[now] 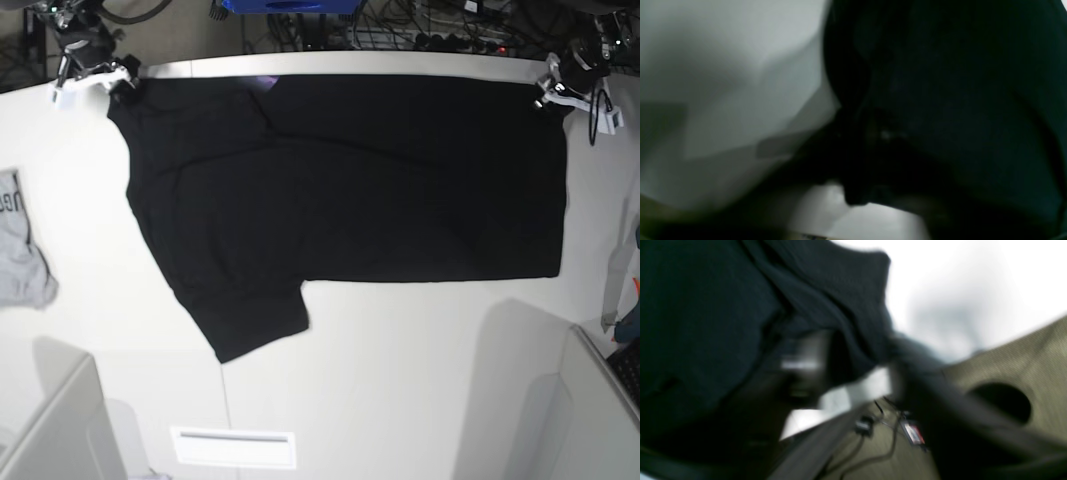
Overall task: Fold the T-shirt properly
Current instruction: 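Lower the edge and release it with both grippers, then grasp the shirt's opposite edge with both grippers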
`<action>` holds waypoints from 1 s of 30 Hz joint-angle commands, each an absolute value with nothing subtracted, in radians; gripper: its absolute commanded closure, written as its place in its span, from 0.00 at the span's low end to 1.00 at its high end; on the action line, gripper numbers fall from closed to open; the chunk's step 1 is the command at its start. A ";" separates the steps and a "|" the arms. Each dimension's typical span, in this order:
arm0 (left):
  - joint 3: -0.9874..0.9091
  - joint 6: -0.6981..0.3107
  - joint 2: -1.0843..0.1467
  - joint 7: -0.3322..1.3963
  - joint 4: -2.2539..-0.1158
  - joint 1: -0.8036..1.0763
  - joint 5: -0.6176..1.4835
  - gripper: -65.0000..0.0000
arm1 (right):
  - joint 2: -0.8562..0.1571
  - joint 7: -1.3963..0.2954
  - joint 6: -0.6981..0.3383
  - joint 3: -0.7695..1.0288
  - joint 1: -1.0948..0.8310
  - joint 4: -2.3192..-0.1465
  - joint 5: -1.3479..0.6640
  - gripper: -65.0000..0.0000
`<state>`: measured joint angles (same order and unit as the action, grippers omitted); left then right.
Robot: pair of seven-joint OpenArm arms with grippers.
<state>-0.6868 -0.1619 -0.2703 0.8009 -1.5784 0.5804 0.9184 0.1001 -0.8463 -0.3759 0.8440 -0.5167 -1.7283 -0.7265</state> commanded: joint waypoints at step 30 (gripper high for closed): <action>-0.673 -0.122 -0.414 0.845 -1.662 0.325 0.854 1.00 | -0.111 -0.780 -0.311 0.460 0.357 -1.194 -0.444 0.41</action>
